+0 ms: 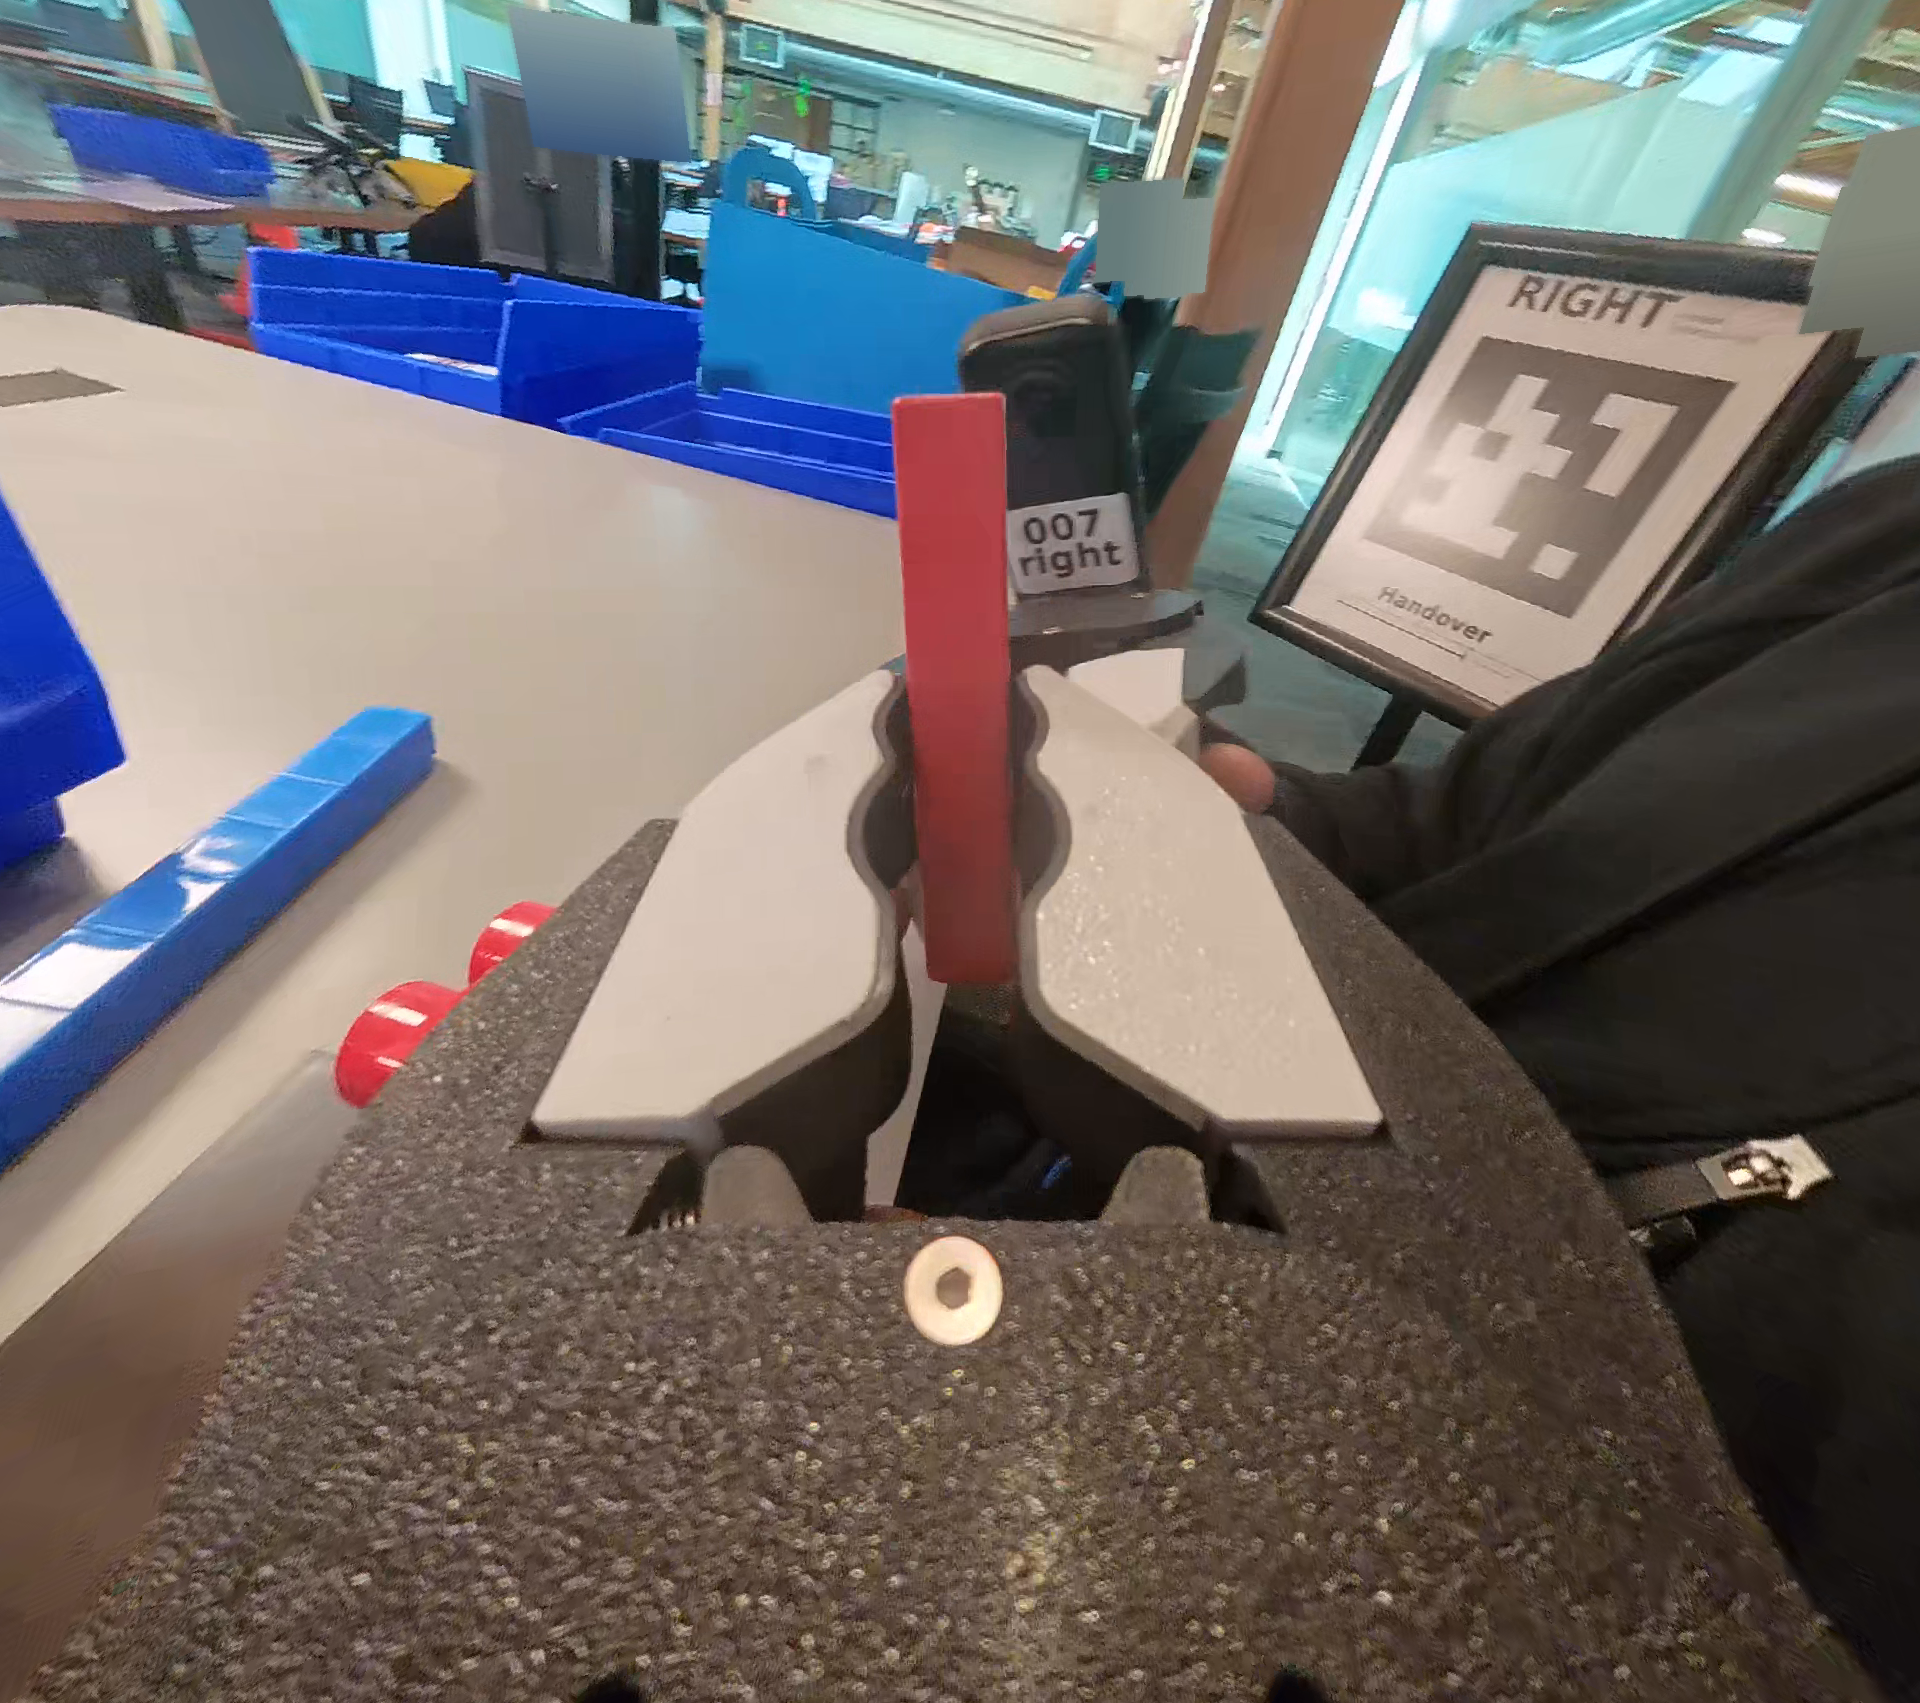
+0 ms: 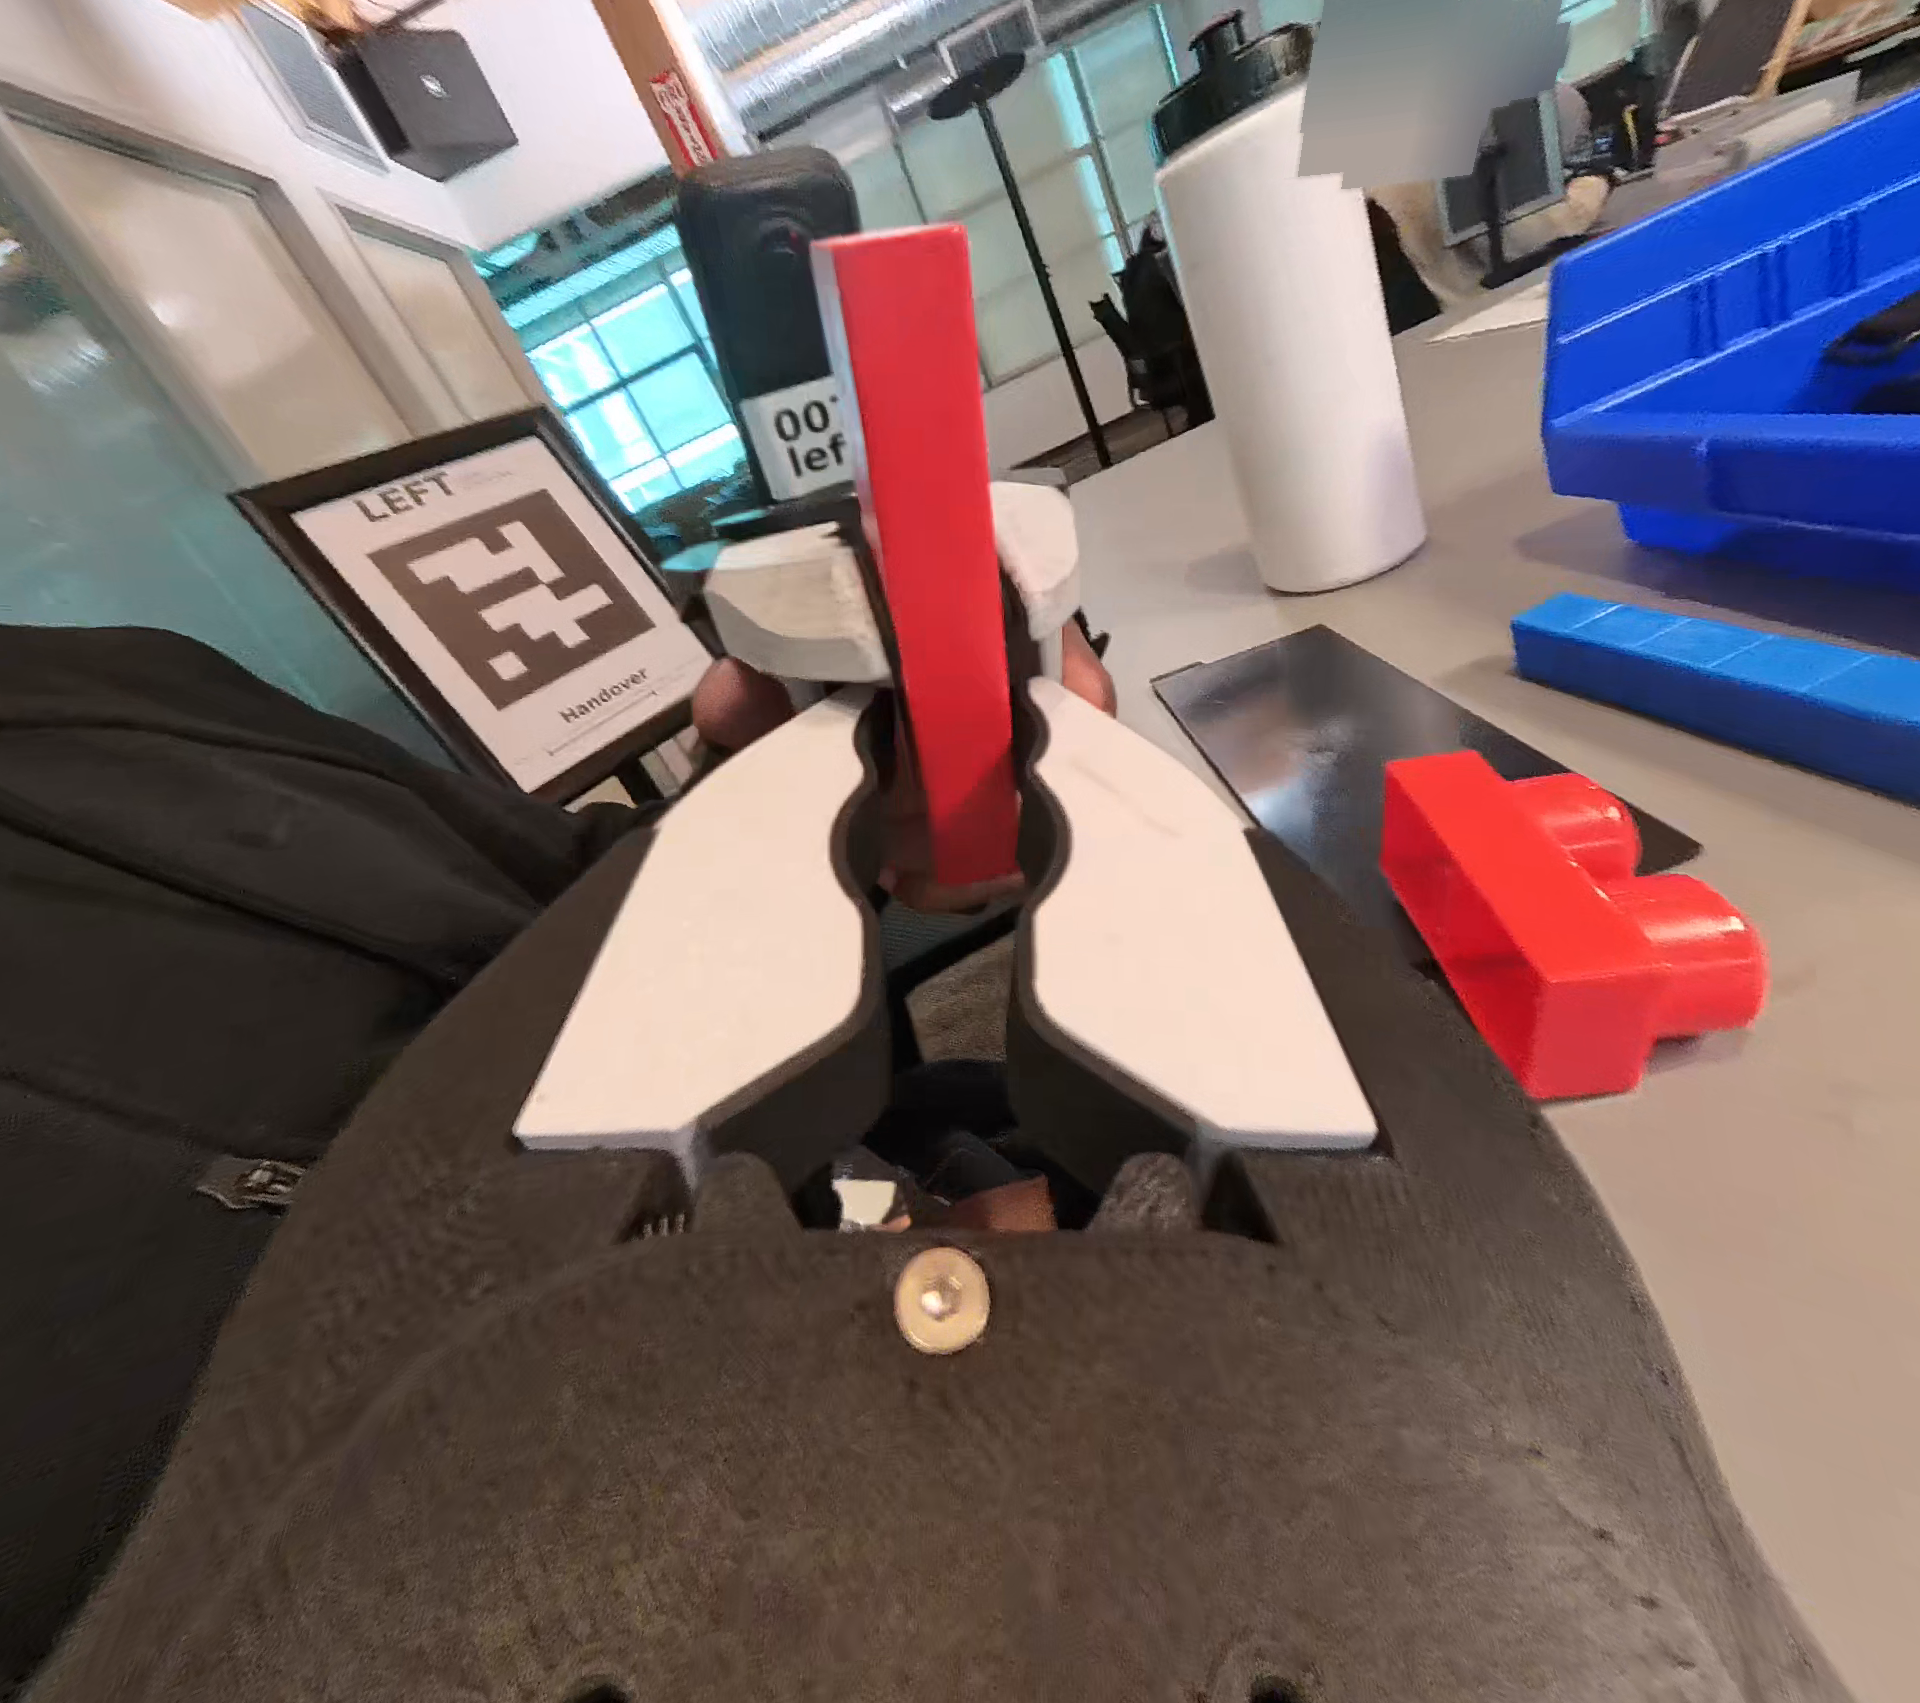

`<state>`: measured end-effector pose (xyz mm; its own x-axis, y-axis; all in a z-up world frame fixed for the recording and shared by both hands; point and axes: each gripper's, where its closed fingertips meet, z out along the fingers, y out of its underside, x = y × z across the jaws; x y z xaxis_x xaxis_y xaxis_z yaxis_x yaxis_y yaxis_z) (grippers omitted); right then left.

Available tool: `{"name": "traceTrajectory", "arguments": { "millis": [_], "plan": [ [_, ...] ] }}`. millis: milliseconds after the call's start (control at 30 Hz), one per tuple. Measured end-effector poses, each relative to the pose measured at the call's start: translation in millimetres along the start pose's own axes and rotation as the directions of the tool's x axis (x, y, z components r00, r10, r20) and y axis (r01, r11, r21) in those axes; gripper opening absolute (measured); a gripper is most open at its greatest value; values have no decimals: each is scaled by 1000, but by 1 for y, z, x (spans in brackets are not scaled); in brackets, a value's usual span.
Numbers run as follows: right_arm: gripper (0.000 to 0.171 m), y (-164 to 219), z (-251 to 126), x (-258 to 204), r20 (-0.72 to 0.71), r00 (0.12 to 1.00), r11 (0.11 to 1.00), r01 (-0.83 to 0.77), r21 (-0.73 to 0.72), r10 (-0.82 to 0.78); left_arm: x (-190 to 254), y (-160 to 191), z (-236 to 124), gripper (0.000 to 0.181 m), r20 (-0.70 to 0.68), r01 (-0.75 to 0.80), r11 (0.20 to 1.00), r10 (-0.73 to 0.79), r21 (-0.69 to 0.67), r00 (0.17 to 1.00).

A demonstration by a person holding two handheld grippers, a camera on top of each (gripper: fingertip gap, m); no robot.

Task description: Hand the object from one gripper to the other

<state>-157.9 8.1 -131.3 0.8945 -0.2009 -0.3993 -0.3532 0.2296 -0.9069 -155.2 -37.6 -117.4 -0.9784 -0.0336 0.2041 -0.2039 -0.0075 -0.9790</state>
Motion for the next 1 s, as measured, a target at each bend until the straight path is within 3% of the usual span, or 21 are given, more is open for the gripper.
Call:
{"name": "traceTrajectory", "arguments": {
  "millis": [100,167,267,333,433,533,600,667,767,867,933,1000],
  "plan": [
    [32,-5,-6,1,-57,996,997,73,-2,-73,-9,-12,-8,18,60,31,998,-34,51,998],
    [34,-14,-15,11,-171,964,978,206,-20,-206,-14,-16,-15,18,101,3,999,-8,43,995],
    [38,-38,-37,28,-372,794,871,483,-94,-481,-22,-10,-19,18,178,-70,996,77,-45,981],
    [38,-55,-50,32,-453,585,712,678,-182,-673,-22,-3,-18,18,184,-40,994,58,-99,981],
    [35,-79,-67,40,-510,130,345,870,-354,-851,-8,4,-12,18,61,209,973,-204,-94,977],
    [38,-75,-65,44,-344,-209,-14,870,-493,-915,4,3,-5,18,-59,381,922,-385,-67,921],
    [43,-71,-59,41,-243,-368,-205,836,-509,-898,6,6,-1,18,-89,439,896,-444,-67,892],
    [51,-69,-53,33,-208,-454,-312,818,-483,-867,6,9,3,18,-111,485,872,-490,-70,864],
    [65,-63,-42,30,-171,-528,-401,785,-472,-832,6,15,8,18,-125,529,844,-536,-85,835],
    [65,-54,-32,25,-140,-595,-484,750,-452,-791,8,24,13,18,-123,542,832,-554,-121,823],
    [53,-45,-26,24,-108,-627,-528,725,-442,-772,8,30,16,18,-112,552,823,-567,-137,816],
    [30,-41,-25,31,-78,-630,-531,708,-465,-772,6,32,16,20,-104,544,827,-558,-141,823]
  ]
}}
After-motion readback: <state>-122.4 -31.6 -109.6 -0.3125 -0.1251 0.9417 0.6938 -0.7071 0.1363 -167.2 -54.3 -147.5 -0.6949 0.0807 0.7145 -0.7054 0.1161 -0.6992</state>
